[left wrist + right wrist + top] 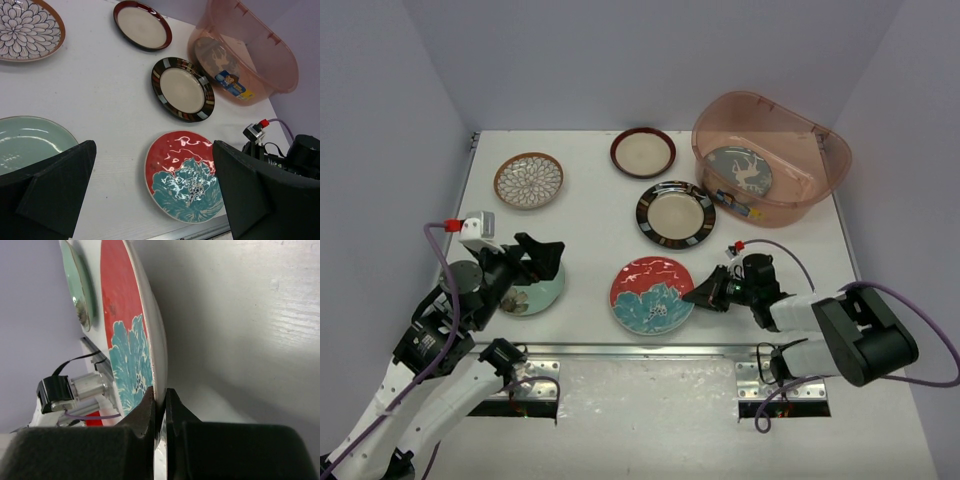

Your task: Place the plates into the plastic bin on the countertop

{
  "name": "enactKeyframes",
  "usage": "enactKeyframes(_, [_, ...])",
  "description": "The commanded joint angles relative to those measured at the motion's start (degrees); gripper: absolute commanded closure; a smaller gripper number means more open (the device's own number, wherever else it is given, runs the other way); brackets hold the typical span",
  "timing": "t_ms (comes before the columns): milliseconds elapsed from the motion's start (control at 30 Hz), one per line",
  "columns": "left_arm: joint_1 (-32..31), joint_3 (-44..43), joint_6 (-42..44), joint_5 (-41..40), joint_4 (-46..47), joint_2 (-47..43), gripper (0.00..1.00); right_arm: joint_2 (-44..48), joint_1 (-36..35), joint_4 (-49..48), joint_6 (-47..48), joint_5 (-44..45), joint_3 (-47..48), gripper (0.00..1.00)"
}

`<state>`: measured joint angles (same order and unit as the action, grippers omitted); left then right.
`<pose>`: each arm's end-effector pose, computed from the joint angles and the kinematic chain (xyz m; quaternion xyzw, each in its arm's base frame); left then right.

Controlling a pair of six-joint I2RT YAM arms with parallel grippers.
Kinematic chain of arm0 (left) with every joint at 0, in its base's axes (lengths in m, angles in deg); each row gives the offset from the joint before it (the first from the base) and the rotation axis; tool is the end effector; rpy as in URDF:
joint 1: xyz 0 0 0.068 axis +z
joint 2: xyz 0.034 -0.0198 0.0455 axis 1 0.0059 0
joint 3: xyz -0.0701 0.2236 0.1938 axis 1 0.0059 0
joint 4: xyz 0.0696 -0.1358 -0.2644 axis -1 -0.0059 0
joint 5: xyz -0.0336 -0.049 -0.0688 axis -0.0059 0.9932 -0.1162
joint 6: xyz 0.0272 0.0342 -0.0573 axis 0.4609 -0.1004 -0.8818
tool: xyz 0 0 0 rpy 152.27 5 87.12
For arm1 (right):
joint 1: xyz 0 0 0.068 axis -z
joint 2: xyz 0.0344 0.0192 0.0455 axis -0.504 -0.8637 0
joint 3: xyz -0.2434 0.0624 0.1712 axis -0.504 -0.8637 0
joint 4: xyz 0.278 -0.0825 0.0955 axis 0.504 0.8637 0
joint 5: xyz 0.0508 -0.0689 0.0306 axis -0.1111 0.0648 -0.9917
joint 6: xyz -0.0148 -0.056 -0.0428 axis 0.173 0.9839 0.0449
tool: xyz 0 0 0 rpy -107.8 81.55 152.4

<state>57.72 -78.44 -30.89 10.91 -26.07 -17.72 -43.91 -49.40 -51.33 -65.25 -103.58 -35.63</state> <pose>0.1138 -0.0511 0.3637 -0.0574 0.7788 -0.2059 0.5898 0.1875 0.1004 0.0729 0.2018 0.8370 0.4848 0.1538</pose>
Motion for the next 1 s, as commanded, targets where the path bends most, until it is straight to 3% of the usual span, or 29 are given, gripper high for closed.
enactKeyframes(0, [-0.75,-0.09,-0.42,-0.99,1.71,-1.21,0.00,9.17,-0.20,-1.59,-6.24,-2.20,3.51,1.00])
enactKeyframes(333, [-0.93,-0.09,-0.58,-1.68,1.70,-1.71,0.00,18.97,0.92,15.79,-6.79,0.49,20.55,1.00])
enactKeyframes(433, [-1.02,-0.09,-0.67,-1.87,1.61,-1.78,0.00,18.25,5.17,22.18,-8.19,1.99,31.51,1.00])
enactKeyframes(600, [-1.67,-0.18,-1.09,-2.80,1.09,-2.85,0.00,13.01,16.98,33.40,-9.95,5.56,47.68,1.00])
enactKeyframes(733, [-1.89,-0.10,-1.37,-3.56,1.08,-4.41,0.00,6.79,25.25,35.87,-14.62,10.77,53.66,1.00])
enactKeyframes(967, [-1.98,-0.09,-1.36,-3.63,1.17,-5.31,0.00,-7.14,28.10,44.96,-9.39,23.85,73.11,1.00])
